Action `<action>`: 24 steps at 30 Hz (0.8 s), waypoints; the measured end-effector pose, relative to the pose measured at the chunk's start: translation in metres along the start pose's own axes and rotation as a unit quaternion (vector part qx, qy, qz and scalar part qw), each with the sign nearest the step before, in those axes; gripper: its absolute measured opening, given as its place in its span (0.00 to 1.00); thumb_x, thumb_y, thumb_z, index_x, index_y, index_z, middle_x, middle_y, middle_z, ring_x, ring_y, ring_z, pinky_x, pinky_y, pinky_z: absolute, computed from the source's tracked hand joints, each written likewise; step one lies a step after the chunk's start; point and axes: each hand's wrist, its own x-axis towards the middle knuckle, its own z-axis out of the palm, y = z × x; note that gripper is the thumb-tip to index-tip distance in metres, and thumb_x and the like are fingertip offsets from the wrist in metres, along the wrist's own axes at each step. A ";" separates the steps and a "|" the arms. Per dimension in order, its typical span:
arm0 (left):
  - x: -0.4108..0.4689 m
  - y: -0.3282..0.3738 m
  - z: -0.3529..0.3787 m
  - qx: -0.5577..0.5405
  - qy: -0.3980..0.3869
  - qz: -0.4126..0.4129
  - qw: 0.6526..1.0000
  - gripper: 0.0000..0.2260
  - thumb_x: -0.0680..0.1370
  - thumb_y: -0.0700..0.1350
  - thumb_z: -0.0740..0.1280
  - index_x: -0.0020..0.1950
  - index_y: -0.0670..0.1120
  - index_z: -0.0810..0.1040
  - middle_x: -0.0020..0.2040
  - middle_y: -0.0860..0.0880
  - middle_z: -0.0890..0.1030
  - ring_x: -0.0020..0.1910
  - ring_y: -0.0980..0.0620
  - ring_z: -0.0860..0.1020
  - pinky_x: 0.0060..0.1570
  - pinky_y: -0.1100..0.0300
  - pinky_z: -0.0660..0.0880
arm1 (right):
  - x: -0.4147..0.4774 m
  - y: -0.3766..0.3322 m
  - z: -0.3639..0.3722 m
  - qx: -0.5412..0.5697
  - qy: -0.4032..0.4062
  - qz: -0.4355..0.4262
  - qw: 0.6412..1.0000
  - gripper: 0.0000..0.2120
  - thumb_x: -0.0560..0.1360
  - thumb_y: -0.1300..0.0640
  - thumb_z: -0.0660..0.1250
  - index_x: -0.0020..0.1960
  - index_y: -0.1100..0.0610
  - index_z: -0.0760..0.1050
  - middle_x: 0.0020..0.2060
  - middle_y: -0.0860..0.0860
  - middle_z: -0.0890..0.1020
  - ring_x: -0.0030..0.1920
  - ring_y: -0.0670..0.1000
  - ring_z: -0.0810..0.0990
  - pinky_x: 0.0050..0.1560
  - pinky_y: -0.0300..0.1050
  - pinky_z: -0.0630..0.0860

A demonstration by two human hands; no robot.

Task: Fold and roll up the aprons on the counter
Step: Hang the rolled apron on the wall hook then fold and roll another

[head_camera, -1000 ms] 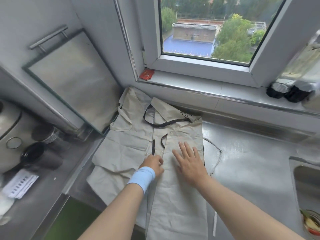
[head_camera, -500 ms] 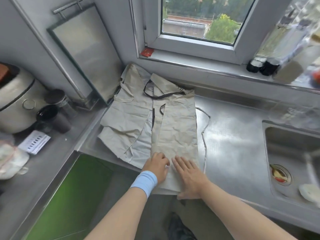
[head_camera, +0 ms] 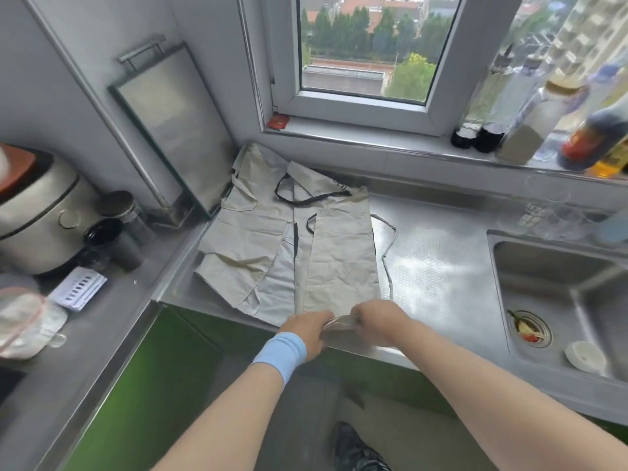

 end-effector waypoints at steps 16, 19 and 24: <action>0.069 0.001 -0.135 -0.085 0.156 -0.065 0.982 0.05 0.75 0.48 0.64 0.46 0.54 0.79 0.47 0.49 0.81 0.51 0.45 0.79 0.46 0.60 0.72 | 0.052 0.069 -0.110 0.161 0.161 0.080 0.970 0.07 0.68 0.58 0.62 0.41 0.57 0.78 0.35 0.50 0.79 0.42 0.55 0.77 0.39 0.47 0.75; 0.101 -0.004 -0.133 -0.075 0.196 -0.086 0.974 0.12 0.76 0.47 0.63 0.58 0.57 0.78 0.57 0.51 0.81 0.56 0.46 0.78 0.50 0.59 0.72 | 0.078 0.079 -0.104 0.168 0.206 0.097 0.959 0.04 0.70 0.57 0.63 0.40 0.53 0.76 0.35 0.46 0.77 0.44 0.54 0.76 0.36 0.44 0.68; 0.159 -0.015 -0.123 0.038 0.205 -0.074 0.975 0.19 0.76 0.42 0.63 0.66 0.57 0.71 0.62 0.52 0.76 0.63 0.47 0.72 0.58 0.55 0.71 | 0.134 0.097 -0.084 0.139 0.213 0.097 0.962 0.10 0.73 0.54 0.65 0.54 0.48 0.80 0.49 0.50 0.83 0.53 0.56 0.80 0.44 0.46 0.73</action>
